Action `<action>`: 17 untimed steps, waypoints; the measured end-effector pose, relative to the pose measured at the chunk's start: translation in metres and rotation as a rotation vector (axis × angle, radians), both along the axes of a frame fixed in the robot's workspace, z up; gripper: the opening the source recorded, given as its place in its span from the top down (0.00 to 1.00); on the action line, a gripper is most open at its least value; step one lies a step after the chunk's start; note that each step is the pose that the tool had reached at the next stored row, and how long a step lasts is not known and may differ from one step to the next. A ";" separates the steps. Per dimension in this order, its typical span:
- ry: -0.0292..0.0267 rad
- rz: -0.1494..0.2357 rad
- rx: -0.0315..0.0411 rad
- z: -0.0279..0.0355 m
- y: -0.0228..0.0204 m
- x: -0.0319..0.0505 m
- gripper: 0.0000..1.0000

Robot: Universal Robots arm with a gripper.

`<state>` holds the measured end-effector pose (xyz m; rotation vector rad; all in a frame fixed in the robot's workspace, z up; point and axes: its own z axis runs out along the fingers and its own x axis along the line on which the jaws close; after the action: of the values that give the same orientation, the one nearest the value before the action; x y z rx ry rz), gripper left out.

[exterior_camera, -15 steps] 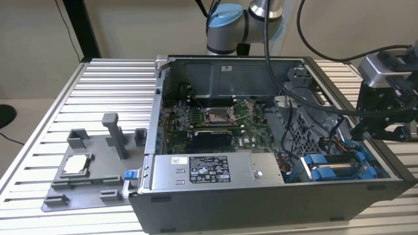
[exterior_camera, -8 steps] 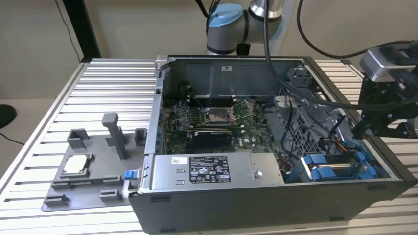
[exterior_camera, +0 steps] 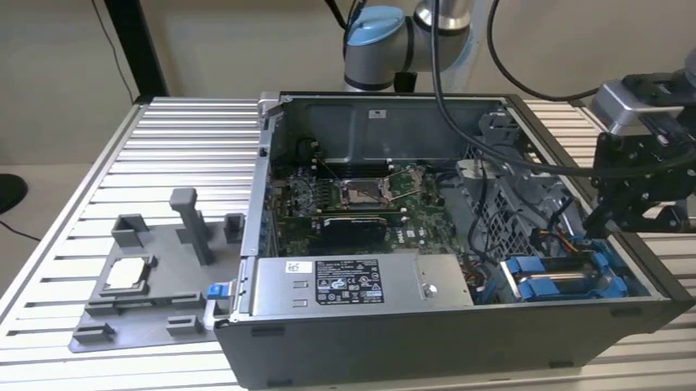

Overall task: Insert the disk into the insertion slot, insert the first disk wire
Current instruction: 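Insert the first disk wire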

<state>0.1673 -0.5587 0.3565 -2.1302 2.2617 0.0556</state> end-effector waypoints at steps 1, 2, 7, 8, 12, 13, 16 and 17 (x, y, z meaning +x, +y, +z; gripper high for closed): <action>0.0007 0.000 -0.0119 0.0000 0.0004 -0.0012 1.00; 0.0011 0.000 -0.0220 0.0001 0.0011 -0.0028 1.00; 0.0012 0.000 -0.0517 0.0000 0.0062 -0.0126 1.00; 0.0012 0.000 -0.0554 0.0000 0.0070 -0.0147 1.00; 0.0013 0.000 -0.0644 0.0002 0.0075 -0.0241 1.00; 0.0013 0.000 -0.0652 0.0003 0.0075 -0.0273 1.00; 0.0013 0.000 -0.0655 0.0003 0.0075 -0.0358 1.00; 0.0013 0.000 -0.0656 0.0003 0.0069 -0.0375 1.00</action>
<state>0.1298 -0.5519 0.3568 -2.1620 2.2955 -0.0175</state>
